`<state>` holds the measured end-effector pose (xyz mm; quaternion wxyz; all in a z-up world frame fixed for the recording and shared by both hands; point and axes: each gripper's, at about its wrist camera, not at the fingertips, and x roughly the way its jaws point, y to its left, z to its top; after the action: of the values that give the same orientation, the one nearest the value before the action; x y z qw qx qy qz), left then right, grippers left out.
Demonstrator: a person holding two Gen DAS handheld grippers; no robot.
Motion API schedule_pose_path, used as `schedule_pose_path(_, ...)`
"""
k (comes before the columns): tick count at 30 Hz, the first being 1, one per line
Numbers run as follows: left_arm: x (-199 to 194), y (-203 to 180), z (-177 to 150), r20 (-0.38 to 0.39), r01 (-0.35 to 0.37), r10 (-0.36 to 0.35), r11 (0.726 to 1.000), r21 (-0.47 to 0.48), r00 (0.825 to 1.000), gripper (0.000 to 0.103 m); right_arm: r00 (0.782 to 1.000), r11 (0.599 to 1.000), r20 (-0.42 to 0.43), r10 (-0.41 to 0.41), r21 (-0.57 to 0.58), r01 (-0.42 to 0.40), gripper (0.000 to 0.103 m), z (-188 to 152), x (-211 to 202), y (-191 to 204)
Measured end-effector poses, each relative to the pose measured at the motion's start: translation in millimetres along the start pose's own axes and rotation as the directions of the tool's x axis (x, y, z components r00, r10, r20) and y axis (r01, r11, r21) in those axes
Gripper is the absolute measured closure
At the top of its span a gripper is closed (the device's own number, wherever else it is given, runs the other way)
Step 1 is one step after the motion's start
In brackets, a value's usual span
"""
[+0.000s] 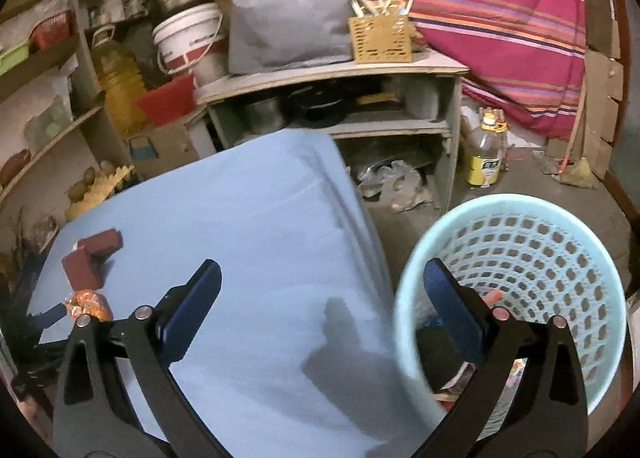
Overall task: Collect trash
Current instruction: 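Move both tools back over the table toward the orange snack bag, then grasp the orange snack bag with the left tool while the right tool grasps a maroon scouring pad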
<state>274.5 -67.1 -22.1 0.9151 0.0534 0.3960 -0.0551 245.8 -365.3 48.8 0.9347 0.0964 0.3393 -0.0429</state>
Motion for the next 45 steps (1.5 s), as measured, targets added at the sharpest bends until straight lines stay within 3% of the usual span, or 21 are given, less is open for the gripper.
schedule_pose_path(6,11.5,10.4,2.5,-0.064,0.079,-0.083,0.995,-0.056,0.995,0.012,1.000,0.999,-0.022,0.006,-0.037,-0.007,0.005,-1.3,15.3,23.6)
schedule_pose_path(8,14.3,13.0,3.0,-0.076,0.108,-0.114,0.991,-0.077,0.991,0.027,0.999,0.999,-0.031,0.019,-0.032,-0.020,0.005,-1.7,19.3,27.2)
schedule_pose_path(9,14.5,13.3,4.5,-0.071,0.102,-0.107,0.992,-0.075,0.992,0.029,0.999,0.999,-0.035,0.027,-0.028,-0.028,0.005,-1.9,21.2,28.9)
schedule_pose_path(11,13.2,13.4,5.0,-0.063,0.101,-0.105,0.993,-0.069,0.992,0.048,0.999,0.999,-0.040,0.037,-0.025,-0.038,0.005,-2.1,24.7,34.3)
schedule_pose_path(13,12.5,15.2,4.5,-0.060,0.093,-0.098,0.993,-0.069,0.993,0.054,0.998,0.998,-0.043,0.046,-0.029,-0.047,0.005,-2.2,26.9,39.7)
schedule_pose_path(19,9.7,35.0,3.8,-0.046,0.110,-0.115,0.988,-0.107,0.992,0.089,0.997,0.996,-0.048,0.067,-0.063,-0.070,0.005,-5.5,29.7,60.3)
schedule_pose_path(28,-18.1,83.7,-10.9,0.010,0.054,-0.054,0.990,-0.132,0.999,0.092,0.993,0.981,-0.058,0.102,-0.159,-0.110,0.005,-19.7,36.4,116.5)
schedule_pose_path(39,-39.1,183.0,-15.8,0.054,-0.027,0.041,0.970,-0.243,0.998,0.092,0.987,0.937,-0.073,0.142,-0.311,-0.158,0.004,-49.1,54.6,228.3)
schedule_pose_path(45,-44.1,213.5,-14.9,0.075,-0.071,0.094,0.962,-0.262,0.993,0.092,0.989,0.923,-0.077,0.128,-0.355,-0.147,0.004,-58.2,67.2,278.5)
